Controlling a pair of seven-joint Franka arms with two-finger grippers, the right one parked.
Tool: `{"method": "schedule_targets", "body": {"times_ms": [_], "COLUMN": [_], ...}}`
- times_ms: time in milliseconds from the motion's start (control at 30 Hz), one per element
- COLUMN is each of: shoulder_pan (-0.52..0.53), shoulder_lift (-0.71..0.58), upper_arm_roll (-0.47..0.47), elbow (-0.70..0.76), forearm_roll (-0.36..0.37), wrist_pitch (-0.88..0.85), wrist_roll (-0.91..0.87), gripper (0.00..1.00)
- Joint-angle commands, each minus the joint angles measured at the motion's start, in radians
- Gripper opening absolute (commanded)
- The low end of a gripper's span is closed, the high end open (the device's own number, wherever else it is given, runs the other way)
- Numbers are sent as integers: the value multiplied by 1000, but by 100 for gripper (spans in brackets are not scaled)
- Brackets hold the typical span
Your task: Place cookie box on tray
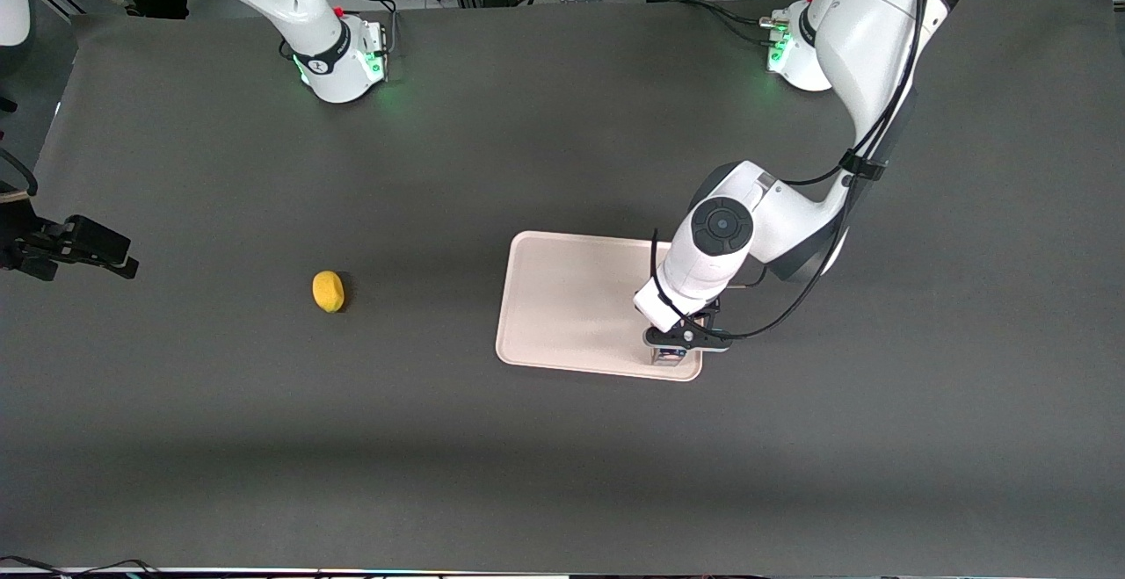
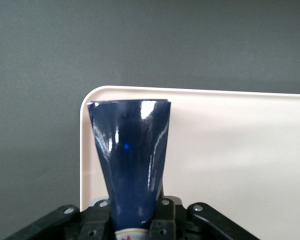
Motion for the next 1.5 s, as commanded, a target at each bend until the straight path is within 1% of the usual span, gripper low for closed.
{"method": "schedule_targets", "body": {"times_ms": [0,267,400,433,533,600,667,700,800,867,933,1000,1300,1467], "shoulder_pan": [1,1,1,1,1,-1,1,1,1,1,1,1,2,14], "shoulder_lift": [-6,7,15,17,18,18,20,20,20,20,20,18,11,-25], "upper_arm_roll": [3,3,4,4,9,10,10,12,12,13,18,18,18,18], "elbow": [-22,-21,-22,-22,-22,-24,-24,-24,-24,-24,-24,-24,-22,-21], "forearm_roll": [20,60,62,62,62,62,62,62,62,62,62,62,62,54], "wrist_pitch": [15,20,46,46,48,54,58,60,60,60,60,60,55,38], "wrist_roll": [-13,-17,-23,-27,-27,-27,-27,-27,-27,-27,-27,-27,-24,-11], "gripper": [13,15,20,25,34,42,47,51,68,76,90,99,100,100]}}
